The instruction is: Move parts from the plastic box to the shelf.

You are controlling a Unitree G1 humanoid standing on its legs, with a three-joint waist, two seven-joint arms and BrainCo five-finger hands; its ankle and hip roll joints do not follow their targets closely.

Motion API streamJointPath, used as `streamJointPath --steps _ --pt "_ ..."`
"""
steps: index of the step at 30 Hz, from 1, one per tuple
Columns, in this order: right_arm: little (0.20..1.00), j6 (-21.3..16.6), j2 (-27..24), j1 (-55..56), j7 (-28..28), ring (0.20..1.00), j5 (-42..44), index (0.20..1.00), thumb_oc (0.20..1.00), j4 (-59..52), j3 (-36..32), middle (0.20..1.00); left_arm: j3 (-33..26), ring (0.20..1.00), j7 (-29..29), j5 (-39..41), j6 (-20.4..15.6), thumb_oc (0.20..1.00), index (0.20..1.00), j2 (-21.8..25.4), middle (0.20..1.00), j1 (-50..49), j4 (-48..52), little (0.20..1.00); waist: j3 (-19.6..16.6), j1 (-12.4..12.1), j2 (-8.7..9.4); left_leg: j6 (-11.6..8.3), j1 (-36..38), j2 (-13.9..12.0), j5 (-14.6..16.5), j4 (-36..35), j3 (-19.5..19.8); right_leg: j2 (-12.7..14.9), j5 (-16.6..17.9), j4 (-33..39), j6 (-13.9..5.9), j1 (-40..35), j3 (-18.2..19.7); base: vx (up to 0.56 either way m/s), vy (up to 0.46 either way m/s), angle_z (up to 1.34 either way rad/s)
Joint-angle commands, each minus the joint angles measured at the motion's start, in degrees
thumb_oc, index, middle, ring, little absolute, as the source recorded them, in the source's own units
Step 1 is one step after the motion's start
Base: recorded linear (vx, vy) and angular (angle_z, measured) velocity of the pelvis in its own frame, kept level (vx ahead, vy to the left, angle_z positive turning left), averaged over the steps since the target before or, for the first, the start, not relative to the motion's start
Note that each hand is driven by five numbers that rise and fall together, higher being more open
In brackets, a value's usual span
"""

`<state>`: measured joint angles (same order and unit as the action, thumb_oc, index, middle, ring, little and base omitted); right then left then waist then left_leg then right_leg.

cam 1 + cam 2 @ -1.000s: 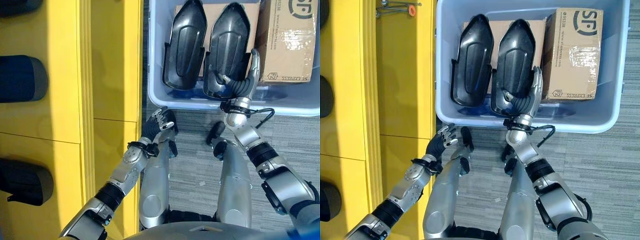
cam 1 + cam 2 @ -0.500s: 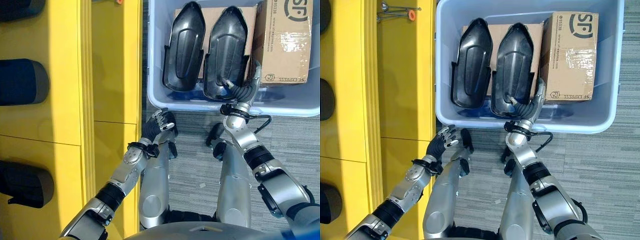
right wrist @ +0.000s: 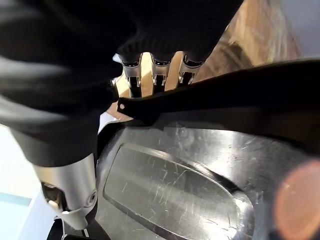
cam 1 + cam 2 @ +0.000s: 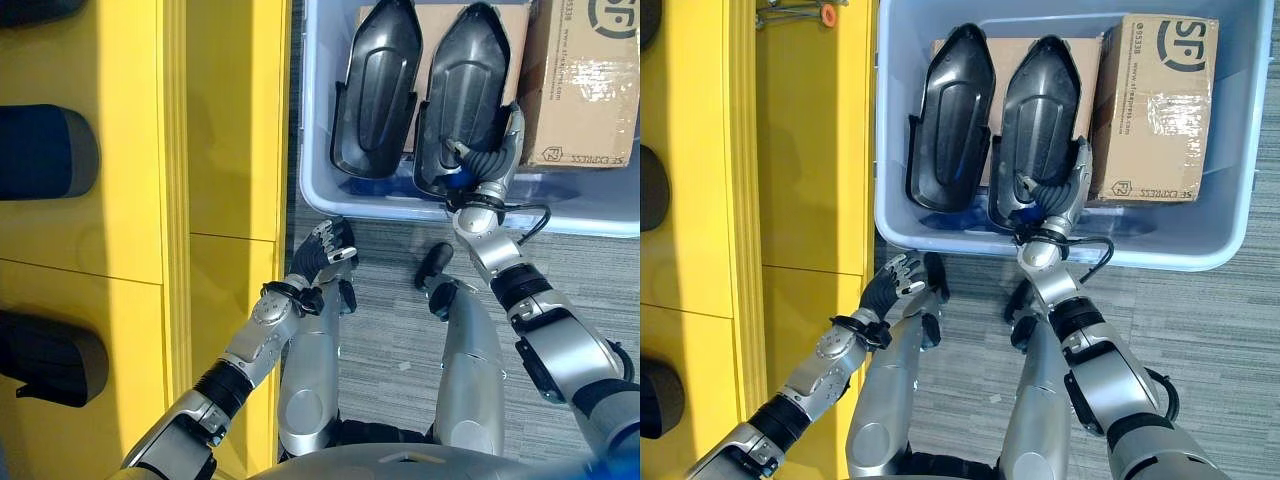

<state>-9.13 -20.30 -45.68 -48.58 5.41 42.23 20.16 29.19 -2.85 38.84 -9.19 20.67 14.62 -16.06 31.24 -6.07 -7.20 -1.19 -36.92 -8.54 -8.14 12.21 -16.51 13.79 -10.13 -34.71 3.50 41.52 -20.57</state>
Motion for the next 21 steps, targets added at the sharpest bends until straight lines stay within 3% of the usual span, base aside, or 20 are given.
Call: streamJointPath --steps 1,9,14,21 --pt "1.000 0.43 -2.85 0.19 0.81 1.000 -1.43 1.000 1.000 2.20 0.21 1.000 1.36 1.000 0.58 -0.26 -0.36 1.000 1.000 0.13 1.000 -0.44 3.34 1.000 -1.44 -1.48 -2.50 -3.39 -1.13 1.19 5.46 2.22 2.48 -0.69 1.93 -0.16 -6.78 0.93 3.60 0.00 -0.023 0.03" --pt "1.000 2.43 -3.91 -1.38 1.56 1.000 -0.02 1.000 1.000 4.61 1.66 1.000 1.38 1.000 1.61 -0.26 -0.84 1.000 1.000 0.57 1.000 -0.85 2.63 1.000 -1.44 -2.15 -3.04 -3.43 -2.84 1.20 5.39 2.76 2.54 -0.45 1.53 -1.39 -6.69 2.46 3.46 0.00 -0.001 0.02" --pt "1.000 0.74 -3.70 -1.24 -3.28 1.000 0.62 1.000 1.000 5.78 0.50 1.000 1.50 1.000 1.46 -0.38 -1.31 1.000 1.000 0.52 1.000 -1.07 2.63 1.000 -1.44 -2.20 -3.13 -3.33 -3.31 1.10 5.55 2.95 2.43 -0.39 1.44 -1.81 -6.75 3.00 3.52 0.00 -0.002 0.01" --pt "1.000 -1.89 -1.46 0.65 -1.31 1.000 9.67 1.000 1.000 3.94 -1.25 1.000 1.74 1.000 0.62 -0.60 -1.26 1.000 1.000 0.12 1.000 -1.30 3.16 1.000 -1.44 -1.73 -3.02 -3.42 -3.58 0.90 5.62 2.90 2.10 -0.74 1.44 -1.70 -6.75 3.48 3.81 0.00 0.000 0.00"
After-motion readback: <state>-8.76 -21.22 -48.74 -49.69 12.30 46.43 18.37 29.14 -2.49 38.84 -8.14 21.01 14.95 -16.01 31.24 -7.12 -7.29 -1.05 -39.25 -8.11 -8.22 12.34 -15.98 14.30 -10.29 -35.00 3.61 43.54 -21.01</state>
